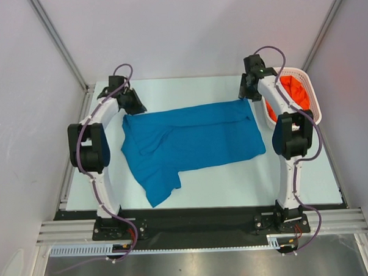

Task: Fold and stack the t-shirts
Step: Fold the tshirt

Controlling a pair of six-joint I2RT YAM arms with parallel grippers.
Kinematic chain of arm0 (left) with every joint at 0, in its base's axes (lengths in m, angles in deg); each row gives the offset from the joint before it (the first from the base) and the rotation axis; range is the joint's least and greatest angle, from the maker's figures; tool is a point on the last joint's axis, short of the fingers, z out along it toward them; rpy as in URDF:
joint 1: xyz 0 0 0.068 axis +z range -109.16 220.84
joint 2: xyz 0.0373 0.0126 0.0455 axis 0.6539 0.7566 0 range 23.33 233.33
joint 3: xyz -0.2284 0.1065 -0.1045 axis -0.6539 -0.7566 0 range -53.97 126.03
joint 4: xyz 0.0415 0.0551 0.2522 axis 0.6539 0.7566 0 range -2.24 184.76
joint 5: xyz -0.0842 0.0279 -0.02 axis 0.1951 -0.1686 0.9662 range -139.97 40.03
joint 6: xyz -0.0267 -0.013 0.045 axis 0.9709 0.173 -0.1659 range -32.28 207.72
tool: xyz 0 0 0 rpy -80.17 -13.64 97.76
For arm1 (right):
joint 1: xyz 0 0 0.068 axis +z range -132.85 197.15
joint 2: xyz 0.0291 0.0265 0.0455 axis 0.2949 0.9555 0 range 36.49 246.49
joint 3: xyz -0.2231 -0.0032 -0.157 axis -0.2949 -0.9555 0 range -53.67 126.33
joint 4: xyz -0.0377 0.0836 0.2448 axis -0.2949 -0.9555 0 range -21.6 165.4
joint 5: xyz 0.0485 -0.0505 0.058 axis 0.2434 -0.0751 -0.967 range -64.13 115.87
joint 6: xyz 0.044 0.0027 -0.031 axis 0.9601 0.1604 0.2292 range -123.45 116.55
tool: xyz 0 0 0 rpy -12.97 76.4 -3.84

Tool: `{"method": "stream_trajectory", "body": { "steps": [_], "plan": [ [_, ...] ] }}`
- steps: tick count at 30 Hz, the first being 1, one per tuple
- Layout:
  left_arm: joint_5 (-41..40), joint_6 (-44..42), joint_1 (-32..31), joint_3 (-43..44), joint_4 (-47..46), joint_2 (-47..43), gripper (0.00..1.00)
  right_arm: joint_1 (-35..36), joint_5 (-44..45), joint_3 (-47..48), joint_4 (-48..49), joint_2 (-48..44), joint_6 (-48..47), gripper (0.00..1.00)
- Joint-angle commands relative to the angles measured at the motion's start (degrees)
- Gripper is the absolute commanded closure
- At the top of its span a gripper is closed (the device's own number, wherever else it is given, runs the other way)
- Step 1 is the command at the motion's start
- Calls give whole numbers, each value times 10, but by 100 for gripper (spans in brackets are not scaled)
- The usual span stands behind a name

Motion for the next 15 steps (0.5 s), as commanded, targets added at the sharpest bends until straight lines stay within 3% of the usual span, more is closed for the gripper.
{"method": "stream_trajectory", "body": {
  "steps": [1, 6, 9, 15],
  "plan": [
    [-14, 33, 4, -28, -2, 20, 78, -7, -17, -71, 24, -48, 2, 50],
    [-46, 13, 7, -45, 1, 41, 78, -15, -45, -162, 104, -69, -20, 66],
    [-55, 5, 8, -48, 10, 56, 78, -24, -52, -174, 126, -44, -24, 84],
    [-73, -11, 9, -59, 14, 63, 78, -35, -16, -178, 149, -2, -28, 83]
  ]
}}
